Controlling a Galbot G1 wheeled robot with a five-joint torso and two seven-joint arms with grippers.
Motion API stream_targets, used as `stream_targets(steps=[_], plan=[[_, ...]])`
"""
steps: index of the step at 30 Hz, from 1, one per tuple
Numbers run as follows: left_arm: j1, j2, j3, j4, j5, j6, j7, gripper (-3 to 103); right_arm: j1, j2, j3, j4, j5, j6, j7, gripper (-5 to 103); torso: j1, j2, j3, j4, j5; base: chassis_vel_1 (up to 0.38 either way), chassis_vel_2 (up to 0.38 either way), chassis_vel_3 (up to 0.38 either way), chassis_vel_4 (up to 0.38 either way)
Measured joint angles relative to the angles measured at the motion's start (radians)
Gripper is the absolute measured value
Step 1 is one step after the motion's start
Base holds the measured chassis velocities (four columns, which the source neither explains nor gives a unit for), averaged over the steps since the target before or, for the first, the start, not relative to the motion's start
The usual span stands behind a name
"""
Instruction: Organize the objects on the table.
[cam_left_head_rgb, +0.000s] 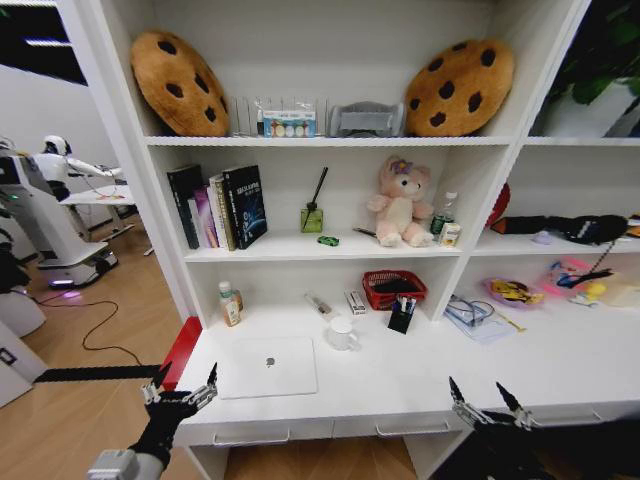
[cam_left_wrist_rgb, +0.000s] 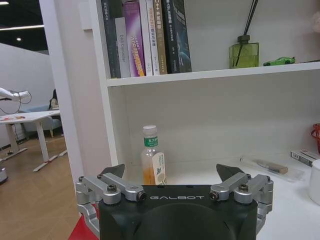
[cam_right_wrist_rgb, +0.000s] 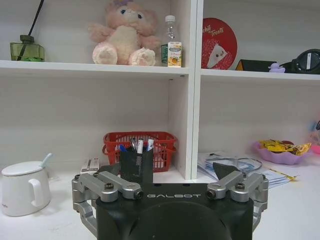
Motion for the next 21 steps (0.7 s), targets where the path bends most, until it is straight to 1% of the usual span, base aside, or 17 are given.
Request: stream_targets(steps=[6,11,13,16,17,21], plan=[[0.0,0.0,0.0,0.0,0.0,0.0,0.0,100,0.0,0.0,0.0,0.0,0.0,0.0,0.0,100,0.0,0.0,0.0,0.0001,-0.0006,0.121,-0.099,-0.111,0.12],[0.0,0.0,0.0,0.0,0.0,0.0,0.0,100,0.0,0.0,0.0,0.0,0.0,0.0,0.0,100,0.0,0.0,0.0,0.0,-0.0006,0.209,-0.183,-0.225,0.191],[0.0,0.0,0.0,0.0,0.0,0.0,0.0,100,0.0,0.0,0.0,0.0,0.0,0.0,0.0,100,0.0,0.0,0.0,-0.0001,0.0,0.24,-0.226,-0.246,0.24],[0.0,0.0,0.0,0.0,0.0,0.0,0.0,100,0.0,0.0,0.0,0.0,0.0,0.0,0.0,100,-0.001,0.0,0.0,-0.0001,-0.0009,0.243,-0.264,-0.258,0.286],[0.0,0.0,0.0,0.0,0.0,0.0,0.0,100,0.0,0.0,0.0,0.0,0.0,0.0,0.0,100,0.0,0.0,0.0,0.0,0.0001,0.291,-0.287,-0.281,0.287],[0.0,0.0,0.0,0.0,0.0,0.0,0.0,100,0.0,0.0,0.0,0.0,0.0,0.0,0.0,100,0.0,0.0,0.0,0.0,-0.0002,0.305,-0.323,-0.316,0.327]])
